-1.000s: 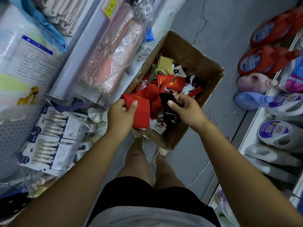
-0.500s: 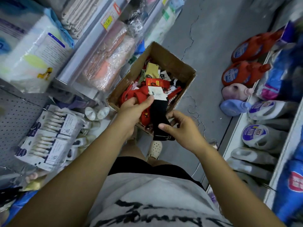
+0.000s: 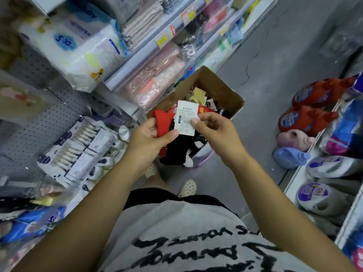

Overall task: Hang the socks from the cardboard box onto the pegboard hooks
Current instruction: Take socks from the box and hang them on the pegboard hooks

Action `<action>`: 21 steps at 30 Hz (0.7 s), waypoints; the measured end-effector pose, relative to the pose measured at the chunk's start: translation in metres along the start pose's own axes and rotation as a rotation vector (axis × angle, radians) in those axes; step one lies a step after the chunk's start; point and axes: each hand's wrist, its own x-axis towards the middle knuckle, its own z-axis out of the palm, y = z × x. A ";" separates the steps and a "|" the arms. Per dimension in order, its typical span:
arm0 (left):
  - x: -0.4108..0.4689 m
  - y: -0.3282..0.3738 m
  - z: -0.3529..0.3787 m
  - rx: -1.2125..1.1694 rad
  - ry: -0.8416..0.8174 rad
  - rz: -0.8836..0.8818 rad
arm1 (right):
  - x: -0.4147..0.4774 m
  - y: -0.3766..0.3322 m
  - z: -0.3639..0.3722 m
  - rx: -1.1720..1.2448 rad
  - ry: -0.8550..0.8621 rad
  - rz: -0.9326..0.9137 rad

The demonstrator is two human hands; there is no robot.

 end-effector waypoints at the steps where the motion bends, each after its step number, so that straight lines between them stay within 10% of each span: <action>1: -0.008 0.001 -0.006 -0.010 0.030 0.014 | 0.001 -0.005 0.007 -0.006 -0.034 -0.018; 9: -0.066 0.011 -0.070 -0.179 0.477 0.125 | -0.008 -0.034 0.065 0.041 -0.108 -0.090; 21: -0.153 0.000 -0.162 -0.387 0.560 0.147 | -0.075 -0.033 0.238 -0.269 -0.469 -0.372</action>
